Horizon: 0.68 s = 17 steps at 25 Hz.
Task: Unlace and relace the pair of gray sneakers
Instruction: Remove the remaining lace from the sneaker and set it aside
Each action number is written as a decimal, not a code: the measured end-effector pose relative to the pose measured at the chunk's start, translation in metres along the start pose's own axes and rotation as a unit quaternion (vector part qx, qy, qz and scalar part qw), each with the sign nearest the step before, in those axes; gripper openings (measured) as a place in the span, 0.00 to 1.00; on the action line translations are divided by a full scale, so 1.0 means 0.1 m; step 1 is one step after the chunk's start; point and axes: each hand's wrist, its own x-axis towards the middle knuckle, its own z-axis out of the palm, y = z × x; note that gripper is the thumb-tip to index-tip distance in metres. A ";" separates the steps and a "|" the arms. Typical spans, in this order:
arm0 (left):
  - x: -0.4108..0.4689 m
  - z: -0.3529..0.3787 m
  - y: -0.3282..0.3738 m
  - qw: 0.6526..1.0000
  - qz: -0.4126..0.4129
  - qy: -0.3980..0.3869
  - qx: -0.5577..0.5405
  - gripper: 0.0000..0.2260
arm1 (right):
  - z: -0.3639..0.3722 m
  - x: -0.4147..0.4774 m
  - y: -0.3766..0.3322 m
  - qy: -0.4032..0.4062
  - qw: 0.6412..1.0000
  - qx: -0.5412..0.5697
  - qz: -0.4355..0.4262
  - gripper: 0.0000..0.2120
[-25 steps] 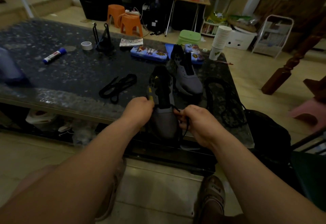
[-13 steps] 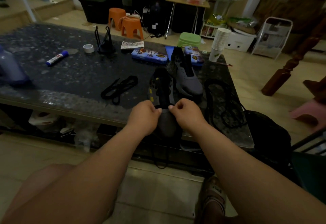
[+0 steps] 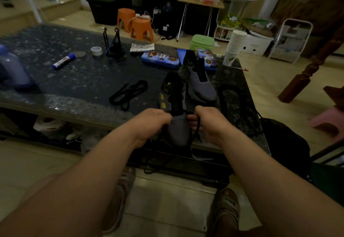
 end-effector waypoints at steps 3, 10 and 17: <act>0.02 0.09 0.01 0.999 0.027 0.020 0.031 0.09 | -0.27 -0.22 -0.06 -0.025 0.991 0.133 0.022 0.08; 0.06 0.10 0.05 0.993 0.043 0.046 0.103 0.07 | -0.81 -0.53 -0.44 -0.030 0.922 0.371 -0.103 0.13; 0.22 0.09 0.06 0.957 0.044 0.136 0.251 0.14 | -0.16 -0.09 0.12 -0.010 0.985 -0.166 -0.041 0.13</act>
